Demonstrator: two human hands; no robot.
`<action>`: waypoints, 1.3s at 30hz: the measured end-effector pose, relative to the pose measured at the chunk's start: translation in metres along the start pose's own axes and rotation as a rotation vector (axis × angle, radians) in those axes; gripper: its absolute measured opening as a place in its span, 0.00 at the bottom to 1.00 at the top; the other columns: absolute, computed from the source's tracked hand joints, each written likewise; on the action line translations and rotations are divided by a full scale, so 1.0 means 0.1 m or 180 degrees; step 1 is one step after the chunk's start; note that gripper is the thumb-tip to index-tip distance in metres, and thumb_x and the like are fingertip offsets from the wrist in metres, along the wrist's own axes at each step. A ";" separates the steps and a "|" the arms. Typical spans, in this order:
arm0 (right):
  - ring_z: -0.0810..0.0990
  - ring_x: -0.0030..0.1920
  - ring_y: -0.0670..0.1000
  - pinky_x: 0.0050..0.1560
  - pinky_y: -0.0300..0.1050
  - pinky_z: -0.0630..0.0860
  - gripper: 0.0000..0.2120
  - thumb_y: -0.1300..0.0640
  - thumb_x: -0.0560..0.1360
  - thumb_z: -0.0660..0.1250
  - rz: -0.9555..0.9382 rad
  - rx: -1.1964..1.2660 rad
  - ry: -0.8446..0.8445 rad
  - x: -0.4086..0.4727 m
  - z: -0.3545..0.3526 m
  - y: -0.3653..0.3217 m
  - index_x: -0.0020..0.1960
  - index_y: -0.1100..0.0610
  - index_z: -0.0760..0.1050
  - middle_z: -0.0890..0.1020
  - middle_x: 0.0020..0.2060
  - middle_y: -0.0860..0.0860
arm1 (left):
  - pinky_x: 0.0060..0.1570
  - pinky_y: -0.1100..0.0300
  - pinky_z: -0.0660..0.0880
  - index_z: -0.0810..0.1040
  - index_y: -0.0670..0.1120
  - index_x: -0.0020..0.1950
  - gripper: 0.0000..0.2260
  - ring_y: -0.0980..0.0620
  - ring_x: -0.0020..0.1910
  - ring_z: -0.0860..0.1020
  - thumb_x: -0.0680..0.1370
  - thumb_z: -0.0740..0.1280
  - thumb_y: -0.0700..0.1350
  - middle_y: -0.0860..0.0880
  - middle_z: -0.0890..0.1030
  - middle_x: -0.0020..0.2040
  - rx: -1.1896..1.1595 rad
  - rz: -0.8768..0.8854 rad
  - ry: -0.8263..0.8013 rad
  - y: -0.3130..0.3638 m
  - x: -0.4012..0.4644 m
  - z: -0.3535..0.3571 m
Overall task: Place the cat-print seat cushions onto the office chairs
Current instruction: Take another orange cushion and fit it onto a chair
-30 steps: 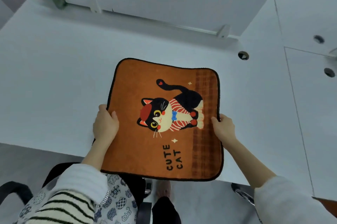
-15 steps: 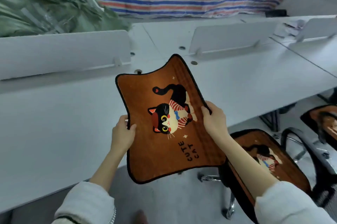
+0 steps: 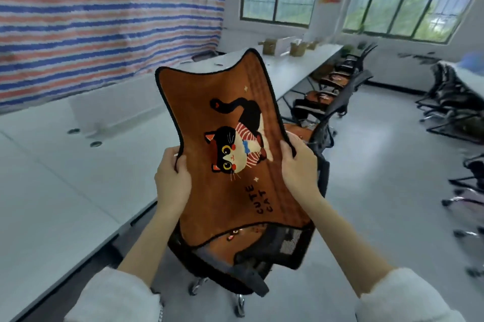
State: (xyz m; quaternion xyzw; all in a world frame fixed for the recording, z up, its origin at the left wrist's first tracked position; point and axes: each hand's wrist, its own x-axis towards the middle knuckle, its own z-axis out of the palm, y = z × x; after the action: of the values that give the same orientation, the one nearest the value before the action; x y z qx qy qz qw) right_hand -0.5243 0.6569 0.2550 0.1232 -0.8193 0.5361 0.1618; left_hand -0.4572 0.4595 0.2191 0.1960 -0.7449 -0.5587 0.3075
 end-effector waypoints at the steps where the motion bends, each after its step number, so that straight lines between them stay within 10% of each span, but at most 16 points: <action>1: 0.71 0.55 0.40 0.53 0.27 0.62 0.15 0.59 0.81 0.57 0.0036 0.0038 0.0149 0.15 -0.23 0.12 0.66 0.57 0.73 0.75 0.54 0.42 | 0.46 0.53 0.75 0.72 0.52 0.53 0.09 0.49 0.43 0.78 0.82 0.54 0.43 0.51 0.80 0.44 -0.0033 0.0099 -0.0098 0.13 0.02 0.31; 8: 0.79 0.55 0.53 0.59 0.53 0.75 0.14 0.55 0.81 0.55 0.0403 -0.0119 0.0992 1.26 -1.50 1.31 0.62 0.54 0.75 0.81 0.54 0.51 | 0.48 0.59 0.73 0.72 0.50 0.54 0.08 0.54 0.47 0.77 0.82 0.55 0.42 0.55 0.78 0.45 -0.0260 0.0480 -0.0561 0.63 0.26 2.30; 23: 0.78 0.48 0.51 0.45 0.42 0.69 0.13 0.57 0.81 0.55 0.0779 -0.0752 0.1403 3.98 -3.82 3.63 0.60 0.53 0.76 0.82 0.49 0.49 | 0.55 0.54 0.74 0.67 0.47 0.63 0.12 0.51 0.55 0.77 0.80 0.59 0.42 0.49 0.77 0.56 0.0101 0.0555 -0.1853 1.18 0.91 6.96; 29: 0.79 0.51 0.54 0.47 0.45 0.72 0.13 0.55 0.81 0.56 0.0945 -0.0947 0.1380 5.13 -4.61 4.80 0.61 0.52 0.76 0.83 0.51 0.51 | 0.52 0.52 0.75 0.61 0.46 0.72 0.23 0.49 0.53 0.77 0.79 0.64 0.45 0.45 0.73 0.64 -0.0247 -0.0533 -0.1953 1.26 1.33 8.70; 39: 0.79 0.51 0.54 0.45 0.41 0.67 0.14 0.56 0.81 0.56 0.0978 -0.1124 0.1075 7.65 -5.70 6.30 0.62 0.53 0.76 0.83 0.52 0.52 | 0.36 0.58 0.75 0.66 0.49 0.58 0.10 0.52 0.41 0.77 0.79 0.60 0.38 0.48 0.76 0.44 -0.0453 -0.1253 -0.2000 1.55 2.34 11.56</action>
State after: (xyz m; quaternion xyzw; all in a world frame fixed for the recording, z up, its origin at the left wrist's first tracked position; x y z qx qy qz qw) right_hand -1.3866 1.4070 0.2425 -0.1235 -0.8705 0.4163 0.2317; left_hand -1.4034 1.1800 0.2075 0.1326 -0.7103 -0.6903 -0.0364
